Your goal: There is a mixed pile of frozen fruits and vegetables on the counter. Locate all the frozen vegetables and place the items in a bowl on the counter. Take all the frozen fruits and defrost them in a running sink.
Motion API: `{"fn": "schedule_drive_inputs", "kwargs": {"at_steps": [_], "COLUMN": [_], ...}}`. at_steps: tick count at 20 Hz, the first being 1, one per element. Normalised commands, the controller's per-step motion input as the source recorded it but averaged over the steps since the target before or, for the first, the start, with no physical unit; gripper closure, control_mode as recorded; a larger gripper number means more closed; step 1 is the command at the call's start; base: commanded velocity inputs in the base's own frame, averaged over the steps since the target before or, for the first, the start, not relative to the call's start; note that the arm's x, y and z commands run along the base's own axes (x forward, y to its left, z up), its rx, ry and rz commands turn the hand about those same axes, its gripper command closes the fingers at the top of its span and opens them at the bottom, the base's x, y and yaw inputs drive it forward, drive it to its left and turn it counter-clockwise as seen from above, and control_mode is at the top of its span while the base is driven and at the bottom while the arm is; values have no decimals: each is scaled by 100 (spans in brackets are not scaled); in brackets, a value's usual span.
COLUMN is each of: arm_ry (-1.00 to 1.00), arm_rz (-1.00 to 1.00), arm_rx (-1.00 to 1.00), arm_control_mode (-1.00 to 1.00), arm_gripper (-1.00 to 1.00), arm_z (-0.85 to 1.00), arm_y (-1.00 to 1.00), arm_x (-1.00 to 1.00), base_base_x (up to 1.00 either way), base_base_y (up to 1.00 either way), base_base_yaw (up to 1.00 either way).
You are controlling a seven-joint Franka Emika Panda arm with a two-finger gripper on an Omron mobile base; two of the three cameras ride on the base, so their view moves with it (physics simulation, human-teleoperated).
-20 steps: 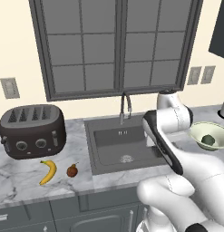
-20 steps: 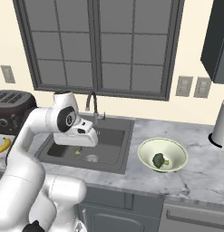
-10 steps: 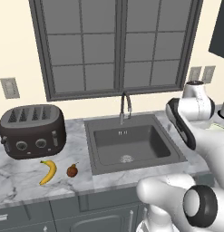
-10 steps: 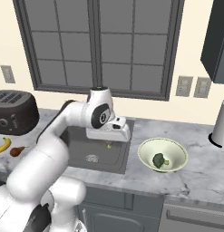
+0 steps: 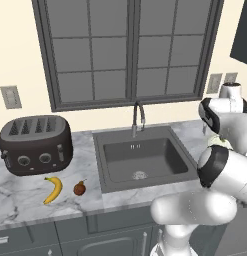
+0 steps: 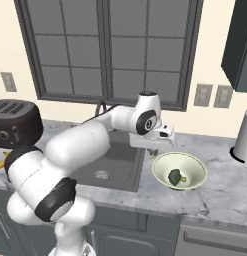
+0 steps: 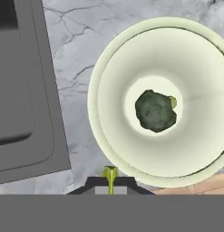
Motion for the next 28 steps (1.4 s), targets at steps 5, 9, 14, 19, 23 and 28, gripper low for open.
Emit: {"fn": "schedule_drive_inputs", "kwargs": {"at_steps": [5,9,14,19,23,28], "arm_ry": [0,0,-1,-7,-5,-2], "arm_rz": [-3,0,0,0,0,0], "arm_rx": [5,6,2,0,0,0], "arm_control_mode": [-100,-100,-100,-100,-100,-100], "arm_gripper": [100,100,100,100,100,100], "arm_z": [-5,-32,-56,-35,-20,-19], "arm_y": [-92,-8,0,-1,-1,0], "arm_x": [25,0,0,0,3,3], "base_base_x": [0,0,0,0,0,0], "base_base_y": [0,0,0,0,0,0], "base_base_yaw": [0,0,0,0,0,0]}}
